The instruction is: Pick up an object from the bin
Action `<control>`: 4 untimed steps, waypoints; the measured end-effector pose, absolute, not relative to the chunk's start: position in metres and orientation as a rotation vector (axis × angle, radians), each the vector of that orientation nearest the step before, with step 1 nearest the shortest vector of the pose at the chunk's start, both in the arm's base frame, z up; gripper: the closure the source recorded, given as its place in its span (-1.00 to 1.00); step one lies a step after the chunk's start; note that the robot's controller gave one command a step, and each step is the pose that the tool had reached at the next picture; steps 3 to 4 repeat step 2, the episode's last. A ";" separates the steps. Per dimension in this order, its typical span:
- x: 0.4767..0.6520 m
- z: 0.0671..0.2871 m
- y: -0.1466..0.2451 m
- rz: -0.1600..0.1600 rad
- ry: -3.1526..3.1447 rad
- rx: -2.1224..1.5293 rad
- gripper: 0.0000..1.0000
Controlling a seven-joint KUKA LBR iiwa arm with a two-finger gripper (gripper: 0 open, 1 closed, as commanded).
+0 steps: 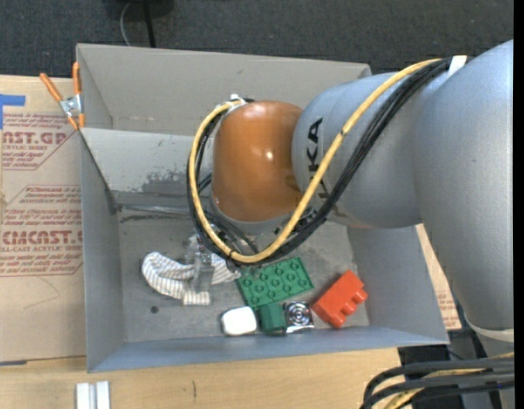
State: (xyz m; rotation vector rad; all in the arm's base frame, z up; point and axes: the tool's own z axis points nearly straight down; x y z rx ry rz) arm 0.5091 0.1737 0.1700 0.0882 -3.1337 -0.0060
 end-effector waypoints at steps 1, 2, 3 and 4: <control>0.514 0.177 0.171 -0.016 -3.155 0.046 1.00; 0.509 0.168 0.172 0.001 -3.120 -0.001 1.00; 0.509 0.168 0.172 0.001 -3.120 -0.001 1.00; 0.509 0.168 0.172 0.001 -3.120 -0.001 1.00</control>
Offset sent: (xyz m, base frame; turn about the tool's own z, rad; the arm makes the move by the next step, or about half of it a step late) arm 0.0081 0.0056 0.0729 0.0878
